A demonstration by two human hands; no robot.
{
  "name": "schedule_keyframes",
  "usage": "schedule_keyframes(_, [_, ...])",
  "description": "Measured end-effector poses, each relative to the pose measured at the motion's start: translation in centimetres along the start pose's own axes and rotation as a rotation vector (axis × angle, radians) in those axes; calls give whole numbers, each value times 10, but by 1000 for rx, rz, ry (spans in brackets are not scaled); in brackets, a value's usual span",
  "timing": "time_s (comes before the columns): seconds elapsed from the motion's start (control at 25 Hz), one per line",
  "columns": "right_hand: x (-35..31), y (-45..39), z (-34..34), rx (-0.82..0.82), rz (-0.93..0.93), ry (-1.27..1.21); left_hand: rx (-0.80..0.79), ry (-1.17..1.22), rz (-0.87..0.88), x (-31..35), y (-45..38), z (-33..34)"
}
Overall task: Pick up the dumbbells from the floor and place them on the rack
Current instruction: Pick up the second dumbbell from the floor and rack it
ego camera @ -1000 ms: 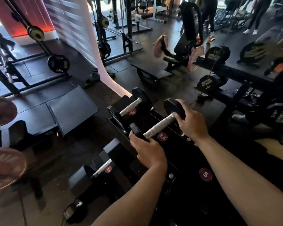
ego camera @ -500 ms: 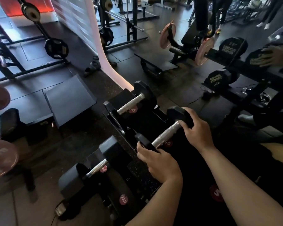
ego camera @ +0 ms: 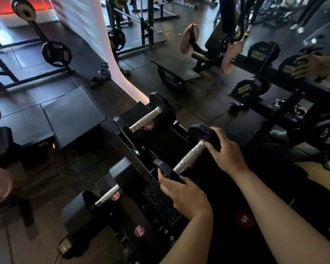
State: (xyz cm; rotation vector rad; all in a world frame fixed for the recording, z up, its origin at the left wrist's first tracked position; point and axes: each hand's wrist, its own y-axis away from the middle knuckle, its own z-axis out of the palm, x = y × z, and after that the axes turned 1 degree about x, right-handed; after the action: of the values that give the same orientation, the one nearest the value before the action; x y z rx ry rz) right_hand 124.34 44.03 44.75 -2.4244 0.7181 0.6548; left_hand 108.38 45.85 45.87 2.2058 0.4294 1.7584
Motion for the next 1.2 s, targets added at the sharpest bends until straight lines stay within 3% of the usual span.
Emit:
schedule_keyframes(0.56, [-11, 7, -2, -77, 172, -10, 11, 90, -72, 7, -11, -7])
schedule_keyframes(0.84, [-27, 5, -19, -210, 362, -57, -165, 126, -149, 20, -13, -20])
schedule_keyframes(0.92, [-36, 10, -26, -115, 423, -117, -186, 88, -46, 32, -10, -24])
schedule_keyframes(1.04, [-50, 28, -49, 13, 473, -164, -200, -131, 243, 54, 4, -31])
schedule_keyframes(1.2, [-58, 71, -105, 103, 496, -130, -342, -310, 527, 70, 34, -37])
